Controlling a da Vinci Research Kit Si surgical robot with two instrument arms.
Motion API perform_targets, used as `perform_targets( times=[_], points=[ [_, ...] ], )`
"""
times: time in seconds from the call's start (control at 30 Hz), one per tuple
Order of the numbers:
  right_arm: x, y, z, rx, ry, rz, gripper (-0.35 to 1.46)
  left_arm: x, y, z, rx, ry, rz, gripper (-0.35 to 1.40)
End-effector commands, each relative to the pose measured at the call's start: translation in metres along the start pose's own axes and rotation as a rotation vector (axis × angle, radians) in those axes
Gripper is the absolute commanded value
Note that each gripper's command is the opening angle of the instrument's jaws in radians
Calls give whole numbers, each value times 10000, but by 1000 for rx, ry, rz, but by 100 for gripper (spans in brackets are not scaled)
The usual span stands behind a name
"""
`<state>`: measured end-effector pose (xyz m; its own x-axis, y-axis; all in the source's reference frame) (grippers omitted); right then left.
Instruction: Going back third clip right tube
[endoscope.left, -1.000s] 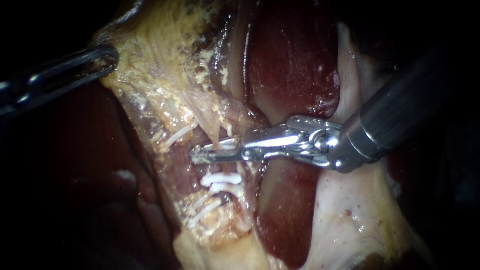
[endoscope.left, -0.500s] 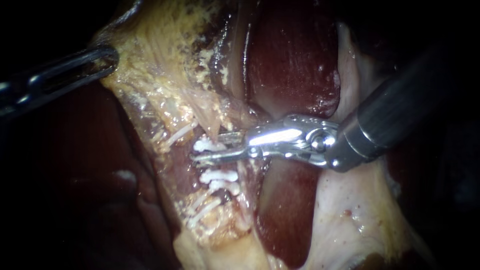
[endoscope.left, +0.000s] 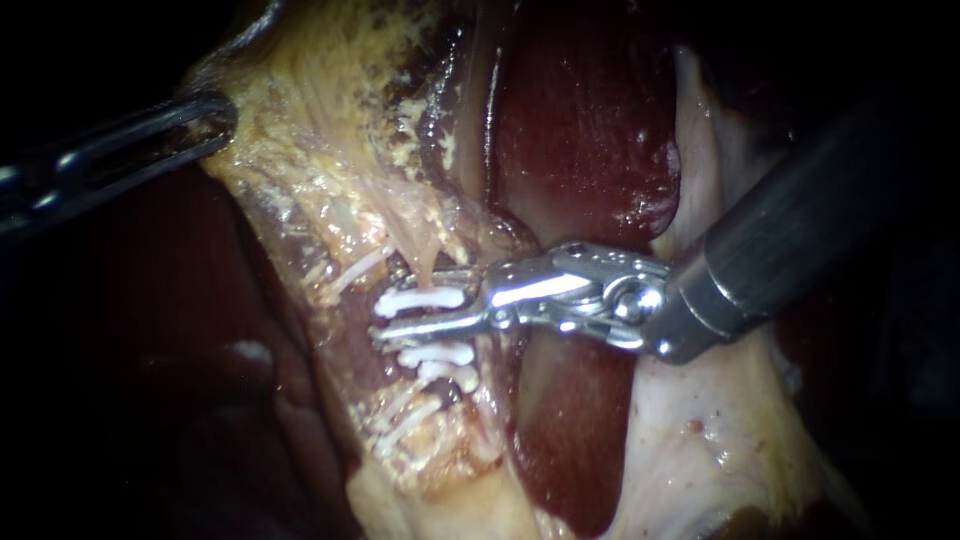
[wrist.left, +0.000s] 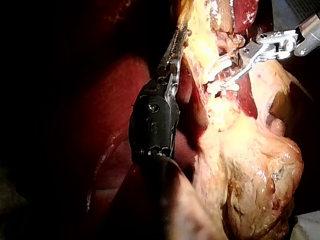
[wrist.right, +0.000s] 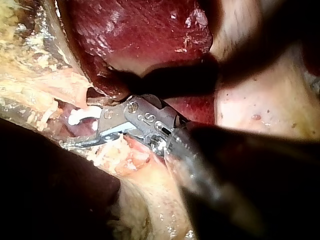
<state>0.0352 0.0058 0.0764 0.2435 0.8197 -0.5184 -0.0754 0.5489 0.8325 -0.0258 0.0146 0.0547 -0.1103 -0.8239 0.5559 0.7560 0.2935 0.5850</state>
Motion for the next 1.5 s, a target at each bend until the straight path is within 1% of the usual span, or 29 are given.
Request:
perform_targets(
  times=[0.03,0.1,0.17,0.2,0.27,0.37,0.57,0.67,0.9,1.07,1.17,1.27,1.37,1.5],
  points=[
    [-2,6,-2,-19,7,-14,60,0,0,0,0,0,0,-35],
    [-3,14,-7,-32,11,-37,60,0,0,0,0,0,0,-35],
    [-5,20,-13,-41,12,-67,60,0,0,0,0,0,0,-35],
    [-5,22,-17,-40,11,-84,60,1,0,0,0,0,0,-35],
    [-6,22,-24,-37,9,-108,60,1,0,-1,0,0,0,-35],
    [-5,17,-36,-32,5,-148,60,1,1,-1,0,0,0,-35],
    [0,2,-61,-16,-4,-227,60,1,0,-2,0,0,0,-35],
    [5,-3,-78,-13,-6,-270,60,1,0,-2,2,1,0,-35],
    [14,-15,-113,1,-12,-334,60,2,0,-2,2,0,1,-35],
    [16,-32,-140,20,-18,-362,60,2,0,-2,4,1,1,-35],
    [23,-41,-155,28,-20,-386,60,2,-1,-2,4,0,1,-35],
    [34,-49,-165,36,-12,-414,60,4,-1,0,6,0,1,-35],
    [40,-54,-170,40,-7,-440,60,7,-1,2,10,3,3,-35],
    [41,-55,-171,41,-7,-463,60,17,-4,11,18,17,8,-35]
  ],
)
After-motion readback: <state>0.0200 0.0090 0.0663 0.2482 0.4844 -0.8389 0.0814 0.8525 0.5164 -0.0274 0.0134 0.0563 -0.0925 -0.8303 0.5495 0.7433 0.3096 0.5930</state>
